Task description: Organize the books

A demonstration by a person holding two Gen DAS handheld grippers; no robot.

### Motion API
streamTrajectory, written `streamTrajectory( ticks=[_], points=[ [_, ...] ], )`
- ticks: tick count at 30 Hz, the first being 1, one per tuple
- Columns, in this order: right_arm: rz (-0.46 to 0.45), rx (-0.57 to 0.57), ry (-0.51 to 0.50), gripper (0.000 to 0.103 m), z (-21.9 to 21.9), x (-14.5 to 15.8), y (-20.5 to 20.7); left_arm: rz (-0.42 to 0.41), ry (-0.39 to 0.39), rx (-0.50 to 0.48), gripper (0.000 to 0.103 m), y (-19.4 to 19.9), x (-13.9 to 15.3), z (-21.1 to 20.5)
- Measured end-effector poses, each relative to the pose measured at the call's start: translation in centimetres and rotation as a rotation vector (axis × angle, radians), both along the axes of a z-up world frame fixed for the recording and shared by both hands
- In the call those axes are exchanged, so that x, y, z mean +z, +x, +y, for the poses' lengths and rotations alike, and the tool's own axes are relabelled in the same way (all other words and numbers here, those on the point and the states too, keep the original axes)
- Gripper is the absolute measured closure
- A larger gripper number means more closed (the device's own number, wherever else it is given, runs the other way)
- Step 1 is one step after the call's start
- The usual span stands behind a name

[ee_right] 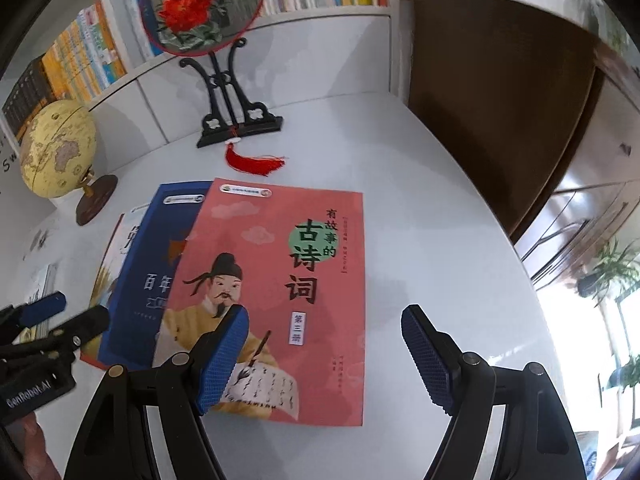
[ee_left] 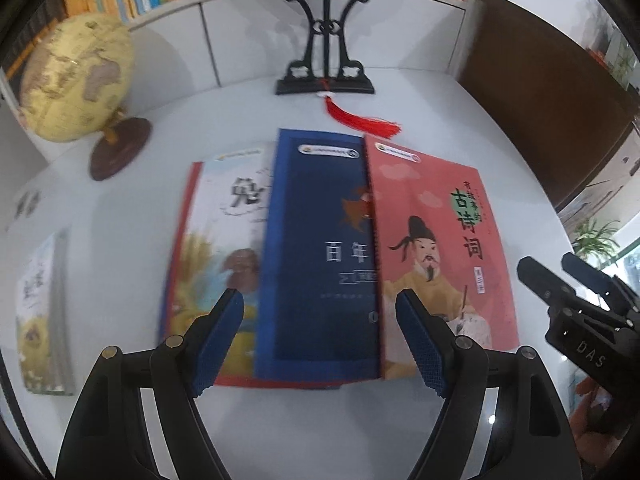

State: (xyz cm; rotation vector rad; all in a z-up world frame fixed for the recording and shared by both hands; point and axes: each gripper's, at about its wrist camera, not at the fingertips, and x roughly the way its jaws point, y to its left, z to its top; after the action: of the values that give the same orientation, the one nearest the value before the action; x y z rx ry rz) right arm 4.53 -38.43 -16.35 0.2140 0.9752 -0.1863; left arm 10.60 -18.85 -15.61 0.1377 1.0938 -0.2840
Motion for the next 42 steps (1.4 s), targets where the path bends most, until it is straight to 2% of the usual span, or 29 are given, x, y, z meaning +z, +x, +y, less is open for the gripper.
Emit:
streamTrajectory(
  ticks=[7, 11, 13, 14, 17, 20, 25, 31, 35, 42],
  points=[
    [0.039, -0.02, 0.038, 0.026, -1.2, -2.8, 0.4, 0.065, -0.033, -0.019, 0.026, 1.1, -2.3, -1.0],
    [0.062, -0.025, -0.004, 0.026, -1.2, -3.4, 0.4, 0.073, -0.022, -0.023, 0.026, 1.3, -3.0, -1.5],
    [0.072, -0.022, 0.017, 0.032, -1.3, -3.7, 0.5, 0.078, -0.023, -0.027, 0.026, 1.4, -3.3, -1.7],
    [0.073, -0.021, 0.031, 0.039, -1.4, -3.8, 0.6, 0.076, -0.02, -0.029, 0.026, 1.4, -3.4, -1.8],
    [0.076, -0.045, 0.061, 0.039, -2.0, -4.3, 0.5, 0.067, -0.008, -0.034, 0.026, 1.3, -3.6, -2.0],
    [0.093, -0.04, 0.055, 0.039, -2.2, -4.9, 0.3, 0.063, -0.028, -0.046, 0.026, 1.2, -3.5, -2.1],
    [0.108, -0.054, 0.104, 0.039, -3.0, -5.8, 0.0, 0.062, -0.046, -0.061, 0.026, 1.0, -3.5, -2.6],
    [0.108, -0.049, 0.113, 0.039, -3.2, -6.0, -0.1, 0.043, -0.045, -0.069, 0.026, 0.6, -3.6, -3.1],
    [0.11, -0.03, 0.107, 0.039, -3.0, -6.0, 0.3, 0.036, -0.051, -0.066, 0.026, 0.5, -3.6, -3.1],
    [0.107, 0.043, 0.156, 0.037, -1.3, -6.0, 1.2, 0.04, -0.065, -0.074, 0.026, 0.4, -3.6, -3.1]
  ],
)
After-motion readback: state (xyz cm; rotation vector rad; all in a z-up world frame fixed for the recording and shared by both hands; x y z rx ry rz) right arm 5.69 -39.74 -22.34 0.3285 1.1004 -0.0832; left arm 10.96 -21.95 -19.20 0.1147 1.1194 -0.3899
